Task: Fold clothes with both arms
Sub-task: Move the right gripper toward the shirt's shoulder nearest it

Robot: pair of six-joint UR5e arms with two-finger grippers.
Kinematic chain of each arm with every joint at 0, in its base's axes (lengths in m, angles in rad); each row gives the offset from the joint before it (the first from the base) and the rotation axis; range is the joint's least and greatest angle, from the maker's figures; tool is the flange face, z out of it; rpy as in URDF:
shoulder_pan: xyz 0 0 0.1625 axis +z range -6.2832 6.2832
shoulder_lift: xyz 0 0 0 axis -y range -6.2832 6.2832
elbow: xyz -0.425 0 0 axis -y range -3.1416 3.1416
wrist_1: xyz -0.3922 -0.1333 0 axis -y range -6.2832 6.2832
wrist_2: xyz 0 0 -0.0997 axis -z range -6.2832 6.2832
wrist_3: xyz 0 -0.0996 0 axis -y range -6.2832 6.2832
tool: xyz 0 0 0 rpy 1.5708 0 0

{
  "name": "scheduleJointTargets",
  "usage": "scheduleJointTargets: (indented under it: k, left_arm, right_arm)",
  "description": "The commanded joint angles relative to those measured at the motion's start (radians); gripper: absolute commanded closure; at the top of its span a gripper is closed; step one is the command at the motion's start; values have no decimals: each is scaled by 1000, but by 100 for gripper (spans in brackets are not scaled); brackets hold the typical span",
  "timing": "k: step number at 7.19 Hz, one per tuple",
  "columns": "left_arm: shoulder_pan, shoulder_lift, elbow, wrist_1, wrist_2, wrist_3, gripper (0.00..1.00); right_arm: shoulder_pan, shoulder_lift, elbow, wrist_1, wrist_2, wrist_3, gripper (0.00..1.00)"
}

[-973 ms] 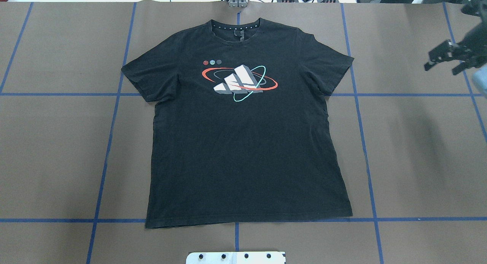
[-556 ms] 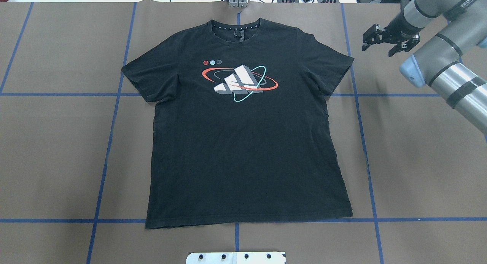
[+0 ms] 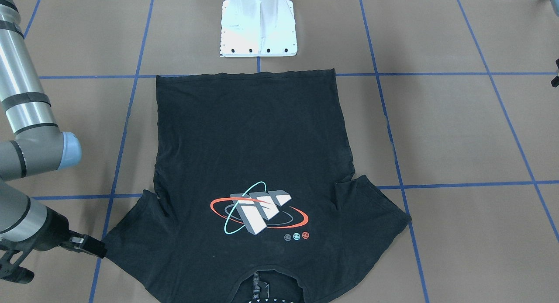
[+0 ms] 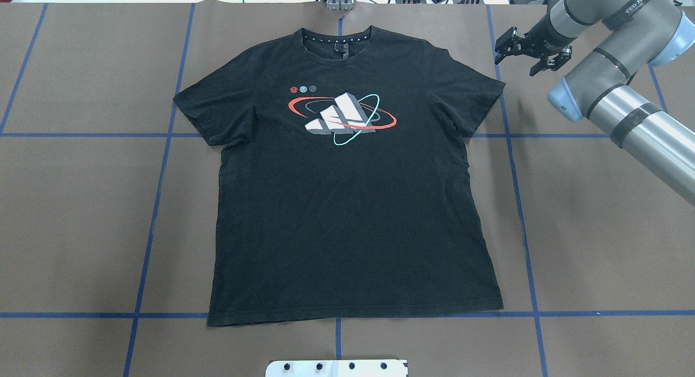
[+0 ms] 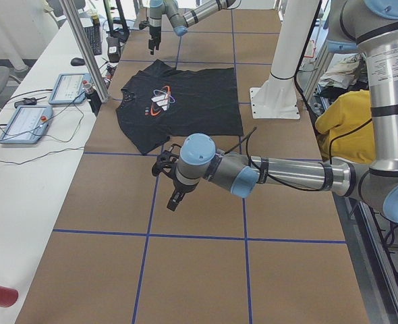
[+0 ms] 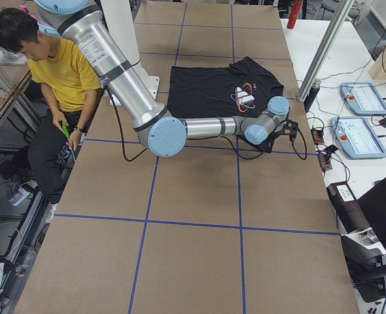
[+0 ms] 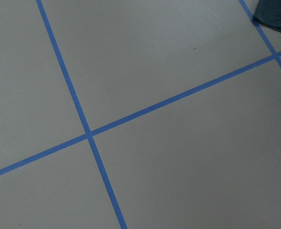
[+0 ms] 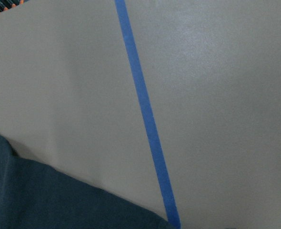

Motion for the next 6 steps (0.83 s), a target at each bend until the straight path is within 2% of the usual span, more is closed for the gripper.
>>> scheduleJointTargets:
  k: [1,3,6]
  left_arm:
    - [0,0,-2,0,-2,0,0]
    - [0,0,-2,0,-2,0,0]
    - [0,0,0,0,-3,-2,0]
  right_arm:
    - [-42,-5,-21,52,-56,30,13]
    - [-43,-9,-17,51,-59,31,26]
    - [-37,-30,13,49,-62,28,26]
